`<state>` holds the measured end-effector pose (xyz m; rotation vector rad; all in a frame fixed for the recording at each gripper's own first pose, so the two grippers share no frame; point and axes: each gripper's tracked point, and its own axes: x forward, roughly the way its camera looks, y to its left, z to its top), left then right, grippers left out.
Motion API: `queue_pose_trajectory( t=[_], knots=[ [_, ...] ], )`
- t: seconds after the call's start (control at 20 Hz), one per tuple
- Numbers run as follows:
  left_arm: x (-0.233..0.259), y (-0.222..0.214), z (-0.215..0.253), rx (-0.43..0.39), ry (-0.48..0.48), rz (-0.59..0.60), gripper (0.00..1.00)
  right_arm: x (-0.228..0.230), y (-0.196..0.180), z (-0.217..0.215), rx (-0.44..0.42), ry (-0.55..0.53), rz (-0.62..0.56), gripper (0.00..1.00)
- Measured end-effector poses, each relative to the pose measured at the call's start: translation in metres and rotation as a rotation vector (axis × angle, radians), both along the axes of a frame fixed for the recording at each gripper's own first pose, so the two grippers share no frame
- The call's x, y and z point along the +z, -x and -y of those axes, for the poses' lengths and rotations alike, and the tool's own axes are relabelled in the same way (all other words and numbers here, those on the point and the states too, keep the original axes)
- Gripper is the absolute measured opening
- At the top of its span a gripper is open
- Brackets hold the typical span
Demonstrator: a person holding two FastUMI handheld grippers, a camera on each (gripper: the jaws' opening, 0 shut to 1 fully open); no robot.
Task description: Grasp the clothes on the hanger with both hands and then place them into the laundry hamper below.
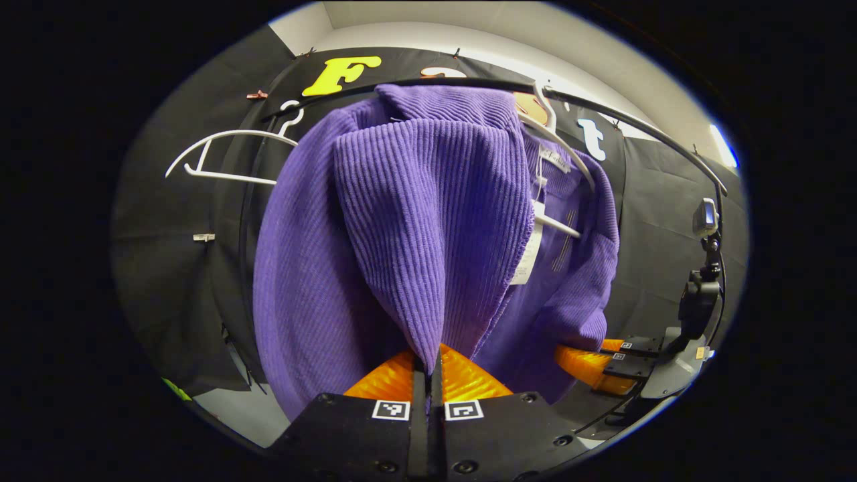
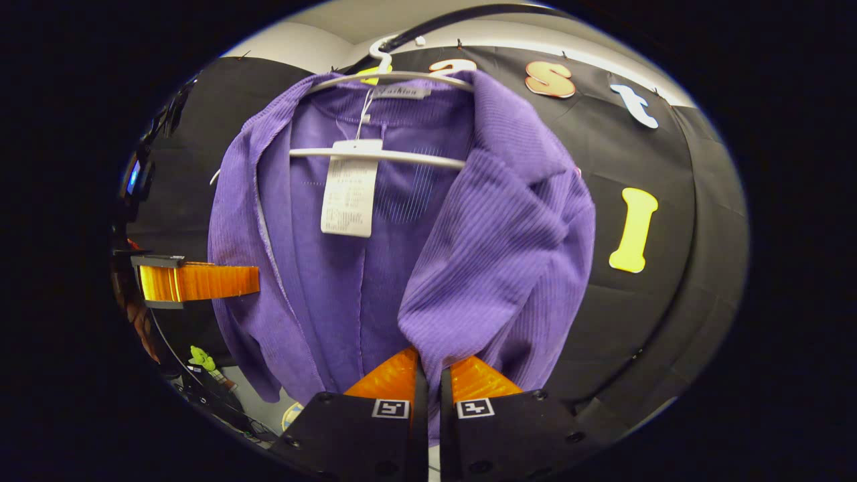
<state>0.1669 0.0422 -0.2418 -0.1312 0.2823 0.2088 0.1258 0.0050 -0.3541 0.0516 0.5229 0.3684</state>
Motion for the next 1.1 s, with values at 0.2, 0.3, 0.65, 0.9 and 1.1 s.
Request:
queue_pose_trajectory(
  t=[0.2,0.3,0.65,0.9,1.1],
  knots=[
    [0.065,0.01,-0.011,0.021,-0.04,0.126,0.03,0.04,-0.022,0.026,-0.077,0.04,0.083,0.04],
    [0.096,0.014,-0.024,0.053,-0.068,0.175,0.05,0.051,-0.028,0.034,-0.101,0.055,0.108,0.04],
    [0.166,0.037,-0.058,0.143,-0.153,0.27,0.02,0.108,-0.044,0.06,-0.173,0.041,0.205,0.04],
    [0.215,0.035,-0.065,0.141,-0.266,0.338,0.05,0.163,-0.08,0.094,-0.265,0.128,0.373,0.09],
    [0.214,0.029,-0.106,0.198,-0.306,0.299,0.02,0.152,-0.11,0.13,-0.387,0.229,0.383,0.04]
  ],
)
